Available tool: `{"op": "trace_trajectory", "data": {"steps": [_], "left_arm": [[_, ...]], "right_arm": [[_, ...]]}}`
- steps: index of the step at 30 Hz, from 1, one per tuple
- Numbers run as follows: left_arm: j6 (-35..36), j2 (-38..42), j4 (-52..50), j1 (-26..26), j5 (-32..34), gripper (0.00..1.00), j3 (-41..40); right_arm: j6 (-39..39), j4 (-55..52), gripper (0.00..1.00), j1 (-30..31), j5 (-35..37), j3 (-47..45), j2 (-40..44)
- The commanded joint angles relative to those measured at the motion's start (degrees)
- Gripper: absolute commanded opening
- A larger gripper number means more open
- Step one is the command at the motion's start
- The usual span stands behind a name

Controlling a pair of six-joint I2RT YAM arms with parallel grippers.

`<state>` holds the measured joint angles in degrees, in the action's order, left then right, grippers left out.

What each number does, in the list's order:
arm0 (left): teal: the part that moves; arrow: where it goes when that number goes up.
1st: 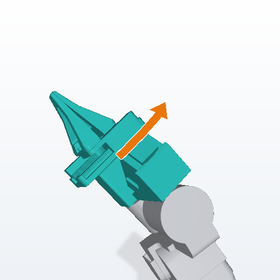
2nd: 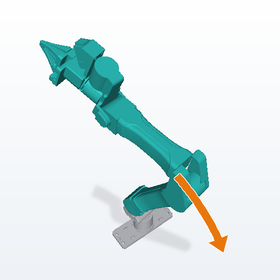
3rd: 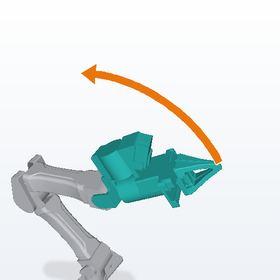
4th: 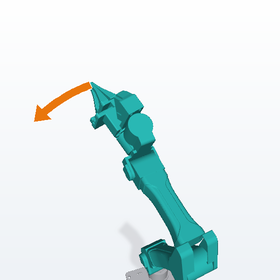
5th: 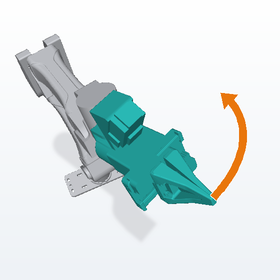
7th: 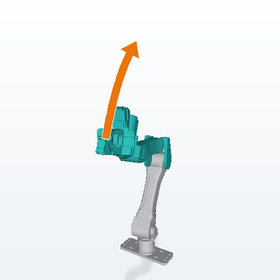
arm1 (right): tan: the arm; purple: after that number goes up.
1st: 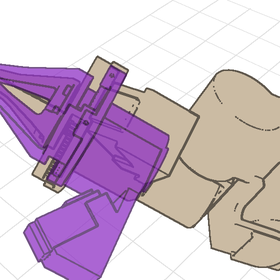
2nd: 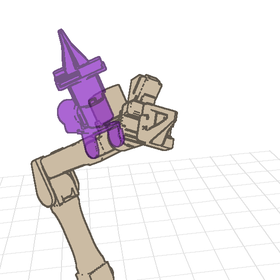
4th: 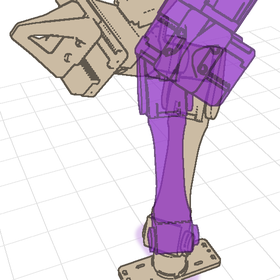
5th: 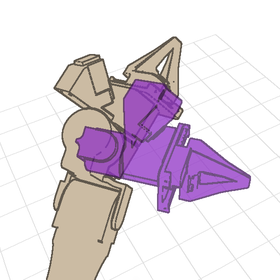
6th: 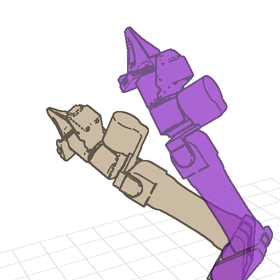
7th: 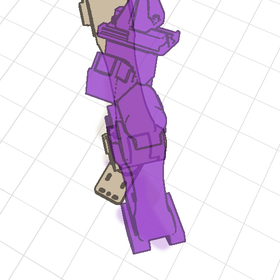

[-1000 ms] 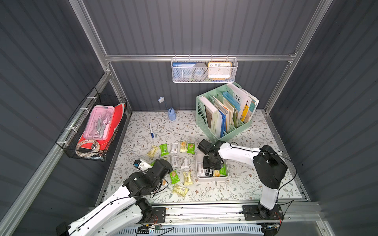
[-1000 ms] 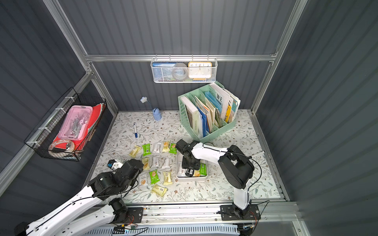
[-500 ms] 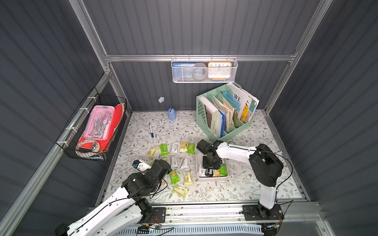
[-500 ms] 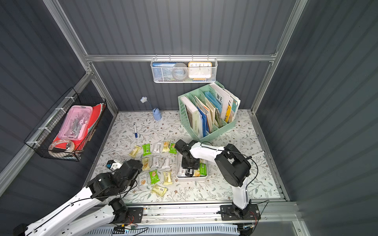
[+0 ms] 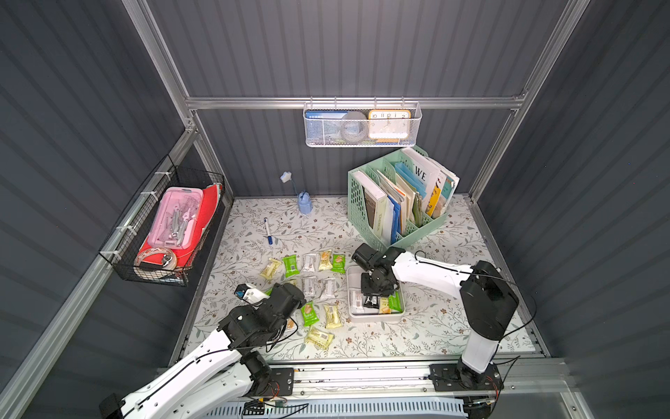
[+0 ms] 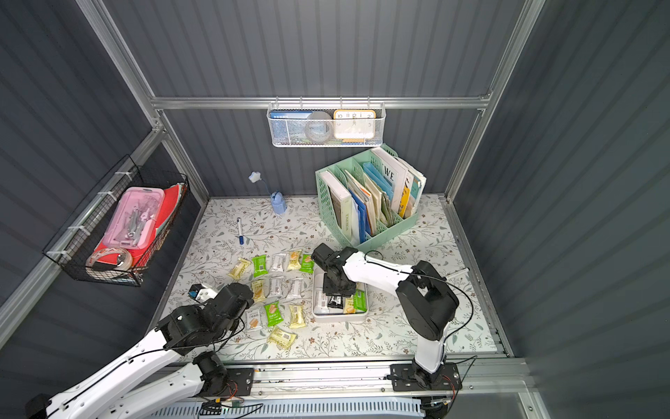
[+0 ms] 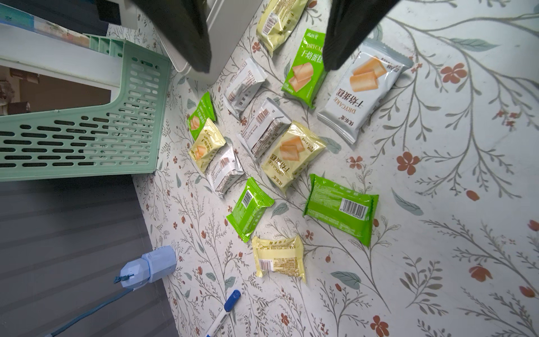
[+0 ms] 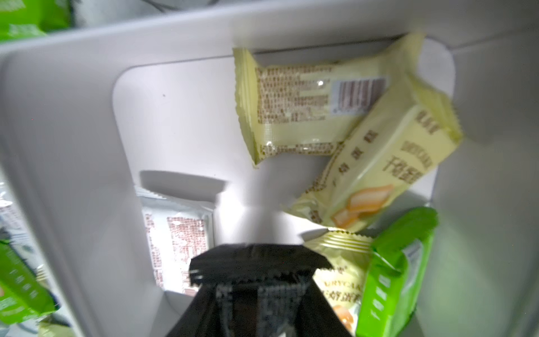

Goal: Take the cookies out of the storage box
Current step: Pick up the cookie from the storage box, then place the cookie at the center of the board.

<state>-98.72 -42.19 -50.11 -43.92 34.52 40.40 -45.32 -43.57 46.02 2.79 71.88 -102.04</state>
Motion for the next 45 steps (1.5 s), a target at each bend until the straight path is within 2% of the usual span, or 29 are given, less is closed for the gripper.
{"op": "trace_trajectory", "data": {"steps": [1, 10, 19, 30, 34, 39, 45], "left_arm": [[0.1, 0.5, -0.9, 0.3, 2.0, 0.66, 1.0], [0.6, 2.2, -1.4, 0.4, 2.4, 0.66, 0.5], [4.9, 2.9, -4.4, 3.1, 2.3, 0.65, 3.1], [11.4, -2.6, -0.6, 7.3, -1.6, 0.64, 4.0], [9.1, -3.1, -1.1, 9.6, -2.4, 0.63, 3.1], [10.4, -2.8, -0.4, 13.9, -4.4, 0.63, 1.5], [10.5, -3.0, 1.3, 17.9, -6.1, 0.63, -0.5]], "right_arm": [[0.0, -1.9, 0.38, 0.2, 1.6, -0.9, 2.6], [-0.2, -2.1, 0.37, 0.3, 2.6, -0.2, 7.5], [2.1, -5.6, 0.37, 1.5, 2.6, 8.0, 6.0], [7.9, -10.4, 0.37, 2.6, 5.3, 26.2, -7.4], [11.4, -12.0, 0.36, 2.5, 7.5, 33.8, -13.6], [16.0, -15.3, 0.37, 2.2, 10.9, 44.9, -22.0], [19.1, -13.9, 0.37, 0.9, 10.5, 53.7, -28.9]]}}
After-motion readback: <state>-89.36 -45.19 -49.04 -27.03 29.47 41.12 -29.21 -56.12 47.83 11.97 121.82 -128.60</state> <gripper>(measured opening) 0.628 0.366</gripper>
